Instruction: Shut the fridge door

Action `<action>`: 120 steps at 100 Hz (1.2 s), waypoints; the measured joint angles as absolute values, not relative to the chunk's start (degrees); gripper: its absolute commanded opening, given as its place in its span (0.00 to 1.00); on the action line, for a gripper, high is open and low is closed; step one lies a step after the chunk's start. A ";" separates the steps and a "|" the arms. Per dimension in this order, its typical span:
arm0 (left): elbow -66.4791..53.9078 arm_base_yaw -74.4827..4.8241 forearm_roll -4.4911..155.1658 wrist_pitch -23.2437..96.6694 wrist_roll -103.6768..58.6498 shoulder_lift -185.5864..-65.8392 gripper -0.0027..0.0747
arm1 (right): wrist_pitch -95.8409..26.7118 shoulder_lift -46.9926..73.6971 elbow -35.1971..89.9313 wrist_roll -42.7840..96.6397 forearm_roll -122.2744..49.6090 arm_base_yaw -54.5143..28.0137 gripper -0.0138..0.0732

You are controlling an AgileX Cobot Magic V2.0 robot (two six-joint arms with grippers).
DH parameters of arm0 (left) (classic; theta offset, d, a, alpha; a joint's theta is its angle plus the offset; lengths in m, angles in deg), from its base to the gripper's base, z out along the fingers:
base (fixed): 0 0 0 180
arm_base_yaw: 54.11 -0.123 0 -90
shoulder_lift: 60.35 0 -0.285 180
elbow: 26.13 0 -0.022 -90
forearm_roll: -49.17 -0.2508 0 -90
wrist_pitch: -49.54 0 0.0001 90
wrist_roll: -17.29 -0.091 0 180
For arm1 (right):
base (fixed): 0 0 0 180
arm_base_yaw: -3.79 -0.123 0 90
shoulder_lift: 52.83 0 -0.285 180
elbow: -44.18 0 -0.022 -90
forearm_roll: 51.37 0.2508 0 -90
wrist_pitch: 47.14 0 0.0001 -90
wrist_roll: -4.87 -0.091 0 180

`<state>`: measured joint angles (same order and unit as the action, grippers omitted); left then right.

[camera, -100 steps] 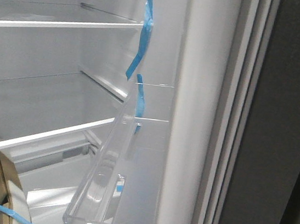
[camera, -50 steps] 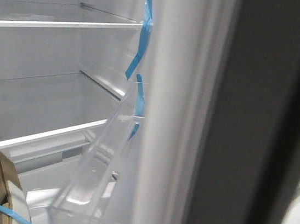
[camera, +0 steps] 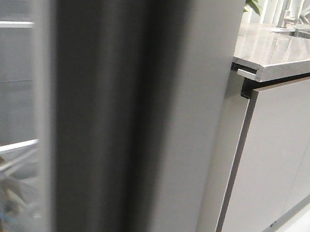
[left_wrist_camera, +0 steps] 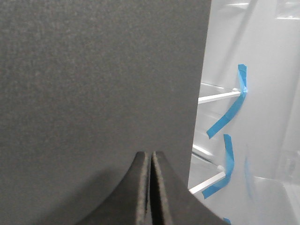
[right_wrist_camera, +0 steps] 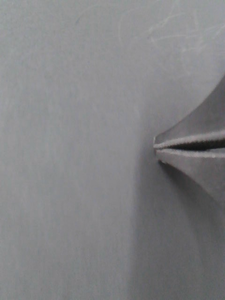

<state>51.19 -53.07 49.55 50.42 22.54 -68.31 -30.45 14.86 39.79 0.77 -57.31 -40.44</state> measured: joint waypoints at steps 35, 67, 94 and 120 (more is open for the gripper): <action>51.19 -53.07 49.55 50.42 22.54 -68.31 0.01 | -40.06 30.33 48.59 0.77 -57.03 -40.55 0.07; 51.19 -53.07 49.55 50.42 22.54 -68.31 0.01 | -42.56 40.35 56.50 0.77 -56.91 -40.68 0.07; 51.19 -53.07 49.55 50.42 22.54 -68.31 0.01 | -45.89 48.21 59.60 0.77 -56.91 -40.92 0.07; 51.19 -53.07 49.55 50.42 22.54 -68.31 0.01 | -45.62 48.72 59.74 0.77 -56.91 -39.58 0.07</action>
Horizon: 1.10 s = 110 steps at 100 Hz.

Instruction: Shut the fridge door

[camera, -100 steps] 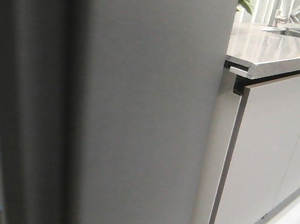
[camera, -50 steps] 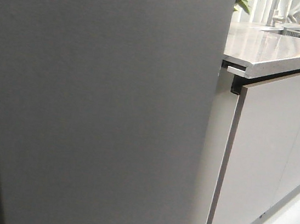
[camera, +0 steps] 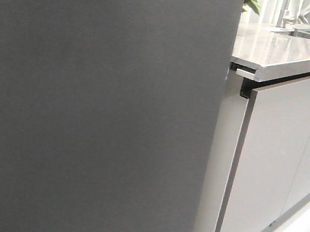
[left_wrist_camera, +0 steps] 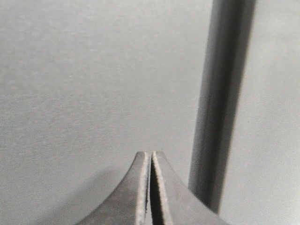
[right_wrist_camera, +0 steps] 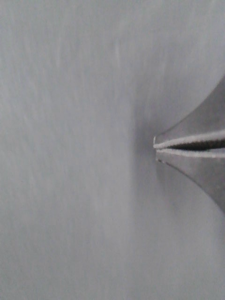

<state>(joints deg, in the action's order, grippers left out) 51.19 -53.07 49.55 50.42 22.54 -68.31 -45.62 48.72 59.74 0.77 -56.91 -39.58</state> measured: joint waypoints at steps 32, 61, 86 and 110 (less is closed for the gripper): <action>51.19 -53.07 49.55 50.42 22.54 -68.31 0.01 | -43.73 40.59 53.95 0.77 -57.52 -33.83 0.07; 51.19 -53.07 49.55 50.42 22.54 -68.31 0.01 | -45.57 22.02 33.34 0.77 -57.75 -24.34 0.07; 51.19 -53.07 49.55 50.42 22.54 -68.31 0.01 | -48.59 1.16 12.87 0.77 -57.85 -11.56 0.07; 51.19 -53.07 49.55 50.42 22.54 -68.31 0.01 | -48.24 -16.32 -3.37 0.77 -57.85 -1.04 0.07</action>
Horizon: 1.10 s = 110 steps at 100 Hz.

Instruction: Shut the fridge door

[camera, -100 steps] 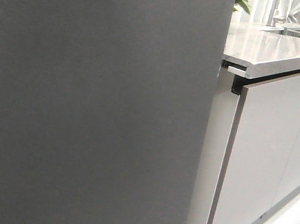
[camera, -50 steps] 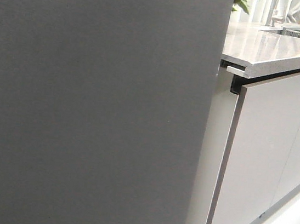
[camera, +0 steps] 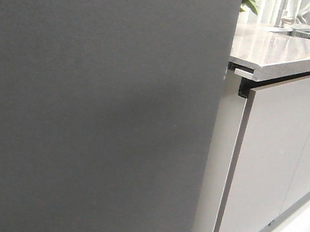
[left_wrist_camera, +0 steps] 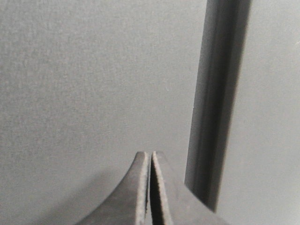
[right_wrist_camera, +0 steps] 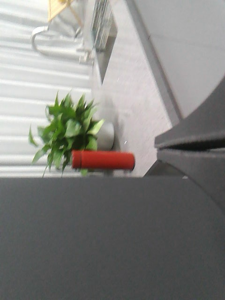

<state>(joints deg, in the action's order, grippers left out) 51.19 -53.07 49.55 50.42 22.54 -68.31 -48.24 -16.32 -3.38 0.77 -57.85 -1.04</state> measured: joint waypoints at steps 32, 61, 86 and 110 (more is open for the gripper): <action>51.19 -53.07 49.55 50.42 22.54 -68.31 0.01 | -48.87 -34.28 -25.93 0.77 -57.85 5.26 0.07; 51.19 -53.07 49.55 50.42 22.54 -68.31 0.01 | -49.27 -42.83 -33.66 0.77 -57.85 7.81 0.07; 51.19 -53.07 49.55 50.42 22.54 -68.31 0.01 | -48.99 -43.20 -33.66 0.77 -57.85 7.99 0.07; 51.19 -53.07 49.55 50.42 22.54 -68.31 0.01 | -48.52 -43.35 -33.66 0.77 -57.85 7.99 0.07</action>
